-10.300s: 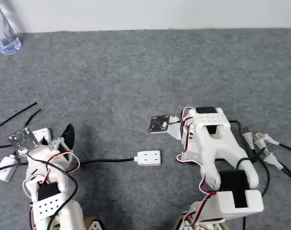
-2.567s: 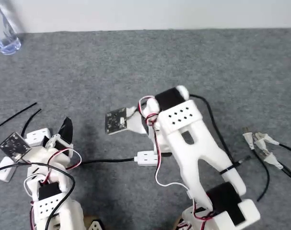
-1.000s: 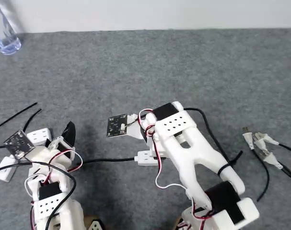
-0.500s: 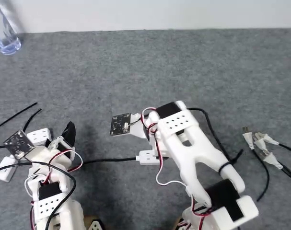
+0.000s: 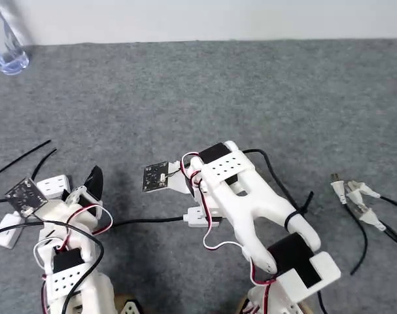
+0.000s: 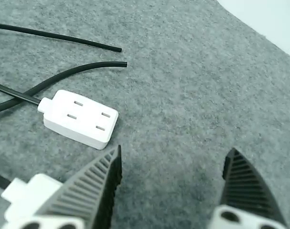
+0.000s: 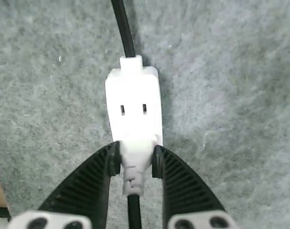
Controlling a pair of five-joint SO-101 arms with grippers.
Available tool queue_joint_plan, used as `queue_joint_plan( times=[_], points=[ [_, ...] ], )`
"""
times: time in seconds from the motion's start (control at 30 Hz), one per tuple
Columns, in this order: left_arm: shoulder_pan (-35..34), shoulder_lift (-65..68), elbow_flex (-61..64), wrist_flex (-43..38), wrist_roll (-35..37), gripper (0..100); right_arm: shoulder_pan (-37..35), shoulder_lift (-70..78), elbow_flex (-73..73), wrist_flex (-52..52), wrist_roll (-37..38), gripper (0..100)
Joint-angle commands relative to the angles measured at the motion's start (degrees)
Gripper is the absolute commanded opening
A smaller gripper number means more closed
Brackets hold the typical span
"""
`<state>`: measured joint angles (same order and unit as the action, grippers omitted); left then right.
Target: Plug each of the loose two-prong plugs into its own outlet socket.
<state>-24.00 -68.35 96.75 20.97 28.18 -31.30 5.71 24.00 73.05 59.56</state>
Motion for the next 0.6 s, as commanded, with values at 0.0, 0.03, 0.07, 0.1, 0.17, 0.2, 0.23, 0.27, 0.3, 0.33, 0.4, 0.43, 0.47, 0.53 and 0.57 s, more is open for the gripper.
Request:
queue_joint_plan(
  times=[0.0, 0.03, 0.07, 0.1, 0.17, 0.2, 0.23, 0.27, 0.3, 0.33, 0.4, 0.43, 0.47, 0.53, 0.57],
  points=[
    [0.18, 0.18, -0.48, 0.18, -0.53, 32, -2.15, 4.62, 1.41, -1.80, -0.44, 0.8],
    [0.18, 0.18, -0.48, 0.18, -0.53, 32, -2.15, 5.05, 1.41, -1.80, -0.44, 0.8],
    [0.18, 0.18, -0.48, 0.18, -0.53, 32, -2.15, 5.49, 1.41, -1.80, -0.44, 0.8],
    [0.18, 0.18, -0.48, 0.18, -0.53, 32, -2.15, 5.58, 1.41, -1.80, -0.53, 0.8],
    [0.18, 0.18, -0.48, 0.18, -0.53, 32, -2.15, 5.49, 1.41, -1.80, -0.53, 0.8],
    [0.18, 0.18, -0.48, 0.18, -0.53, 32, -2.15, 5.32, 1.32, -1.80, -0.53, 0.8],
    [0.18, 0.09, -0.48, 0.18, -0.53, 32, -2.33, 4.79, 1.32, -1.63, -0.62, 0.9],
    [0.18, 0.00, -0.48, 0.18, -0.53, 32, -2.51, 4.00, 1.32, -1.36, -0.70, 0.9],
    [0.18, 0.00, -0.48, 0.00, -0.53, 32, -2.68, 3.12, 1.32, -1.27, -0.79, 1.7],
    [0.18, -0.09, -0.48, -0.09, -0.53, 33, -2.95, 2.07, 1.32, -1.27, -1.49, 3.9],
    [0.18, -0.09, -0.48, -0.18, -0.53, 33, -3.30, -0.04, 1.32, -1.36, -3.87, 11.9],
    [0.18, -0.09, -0.48, -0.18, -0.53, 33, -3.56, -1.10, 1.32, -1.36, -4.57, 16.2],
    [0.18, -0.09, -0.48, -0.18, -0.44, 33, -4.00, -2.15, 1.32, -1.27, -4.75, 20.0],
    [0.18, -0.09, -0.48, -0.18, -0.44, 33, -5.05, -3.56, 1.49, -1.19, -4.75, 25.1],
    [0.18, -0.09, -0.48, -0.18, -0.44, 33, -5.67, -4.09, 1.49, -1.19, -4.75, 25.6]
  ],
)
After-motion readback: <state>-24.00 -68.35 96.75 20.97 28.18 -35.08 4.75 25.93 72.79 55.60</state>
